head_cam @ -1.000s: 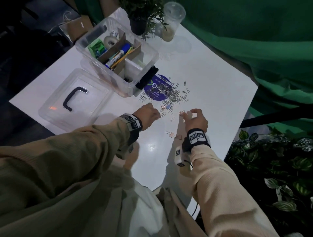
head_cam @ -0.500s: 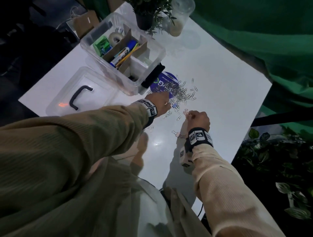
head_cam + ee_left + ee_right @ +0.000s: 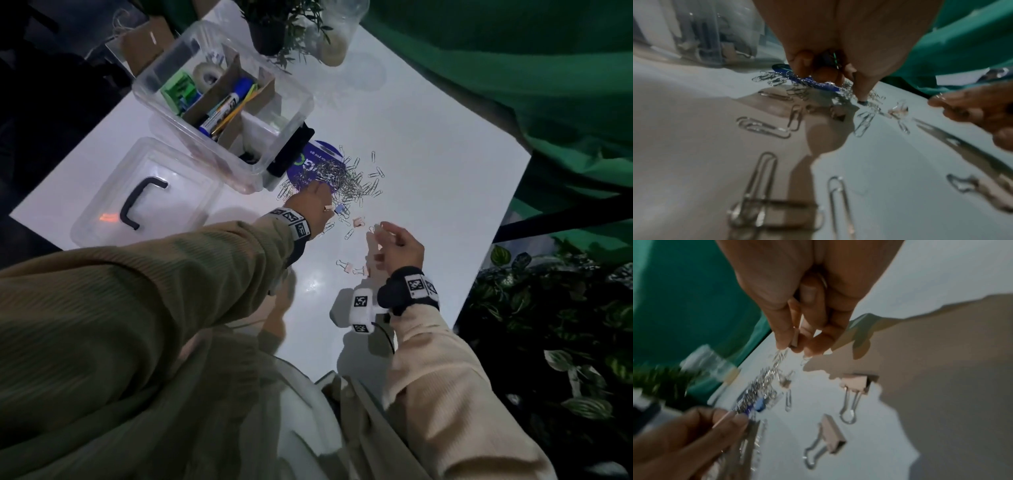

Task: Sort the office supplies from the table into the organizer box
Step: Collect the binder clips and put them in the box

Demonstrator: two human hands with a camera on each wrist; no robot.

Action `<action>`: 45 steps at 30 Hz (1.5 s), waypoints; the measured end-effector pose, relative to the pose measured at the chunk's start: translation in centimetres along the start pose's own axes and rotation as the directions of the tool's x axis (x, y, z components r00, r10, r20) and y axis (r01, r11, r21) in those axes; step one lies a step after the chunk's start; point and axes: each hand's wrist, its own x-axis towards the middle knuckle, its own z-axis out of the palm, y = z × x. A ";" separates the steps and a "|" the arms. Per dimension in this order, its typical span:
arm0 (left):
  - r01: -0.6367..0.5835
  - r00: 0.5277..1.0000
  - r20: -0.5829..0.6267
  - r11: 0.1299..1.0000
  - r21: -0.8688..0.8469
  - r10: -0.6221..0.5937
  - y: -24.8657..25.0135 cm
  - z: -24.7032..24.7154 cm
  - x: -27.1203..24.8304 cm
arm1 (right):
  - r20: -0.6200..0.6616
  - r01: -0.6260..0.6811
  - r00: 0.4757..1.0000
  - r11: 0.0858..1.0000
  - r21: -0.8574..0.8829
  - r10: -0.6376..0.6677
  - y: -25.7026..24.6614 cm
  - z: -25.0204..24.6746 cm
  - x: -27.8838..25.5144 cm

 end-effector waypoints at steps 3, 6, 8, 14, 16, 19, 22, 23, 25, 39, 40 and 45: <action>0.067 0.998 0.000 0.976 -0.205 -0.069 0.1 -0.1 -0.3 | 0.119 -0.185 0.980 0.944 0.275 0.158 0.4 -0.7 -0.7; 0.196 0.981 0.071 0.896 -0.399 -0.183 0.1 -0.8 -0.8 | 0.291 -0.340 0.934 0.770 0.539 0.209 1.2 -1.7 -1.2; 0.199 0.980 0.115 0.874 -0.442 -0.165 -0.6 -1.1 -1.1 | 0.332 -0.388 0.914 0.744 0.544 0.233 1.7 -2.2 -1.8; 0.302 0.950 0.281 0.611 -0.731 -0.134 -2.5 -2.9 -2.7 | -0.022 -0.207 0.978 0.977 0.059 0.209 2.5 -1.8 -3.9; 0.358 0.933 0.250 0.633 -0.686 -0.257 -2.5 -3.2 -3.4 | -0.127 -0.037 0.992 0.986 -0.161 0.016 3.0 -1.7 -4.5; 0.329 0.943 0.209 0.823 -0.462 -0.260 -1.3 -2.8 -5.1 | -0.124 0.123 0.976 0.919 -0.374 -0.181 4.5 -1.3 -5.1; 0.147 0.970 0.207 0.986 -0.082 -0.127 0.4 -0.7 -6.7 | -0.002 0.183 0.974 0.795 -0.578 -0.226 5.8 -0.8 -5.5; 0.060 0.982 0.182 0.997 -0.041 -0.052 0.9 0.2 -7.4 | 0.025 0.187 0.975 0.751 -0.633 -0.222 6.0 -0.7 -5.7; -0.154 0.982 0.111 0.988 0.029 0.150 1.7 2.4 -7.9 | 0.022 0.168 0.976 0.683 -0.711 -0.217 5.9 -0.6 -6.1; -0.133 0.972 0.207 0.988 0.078 0.114 1.6 4.5 -8.1 | -0.006 -0.080 0.997 0.932 -0.353 0.083 4.4 0.3 -7.8; -0.090 0.974 0.212 0.996 0.016 0.085 1.6 3.9 -8.3 | 0.024 -0.148 0.988 0.969 -0.197 0.156 3.8 0.3 -8.1; 0.041 0.994 0.109 0.908 -0.416 0.005 0.9 -3.2 -8.2 | 0.266 -0.308 0.940 0.864 0.398 0.213 -1.0 1.5 -9.7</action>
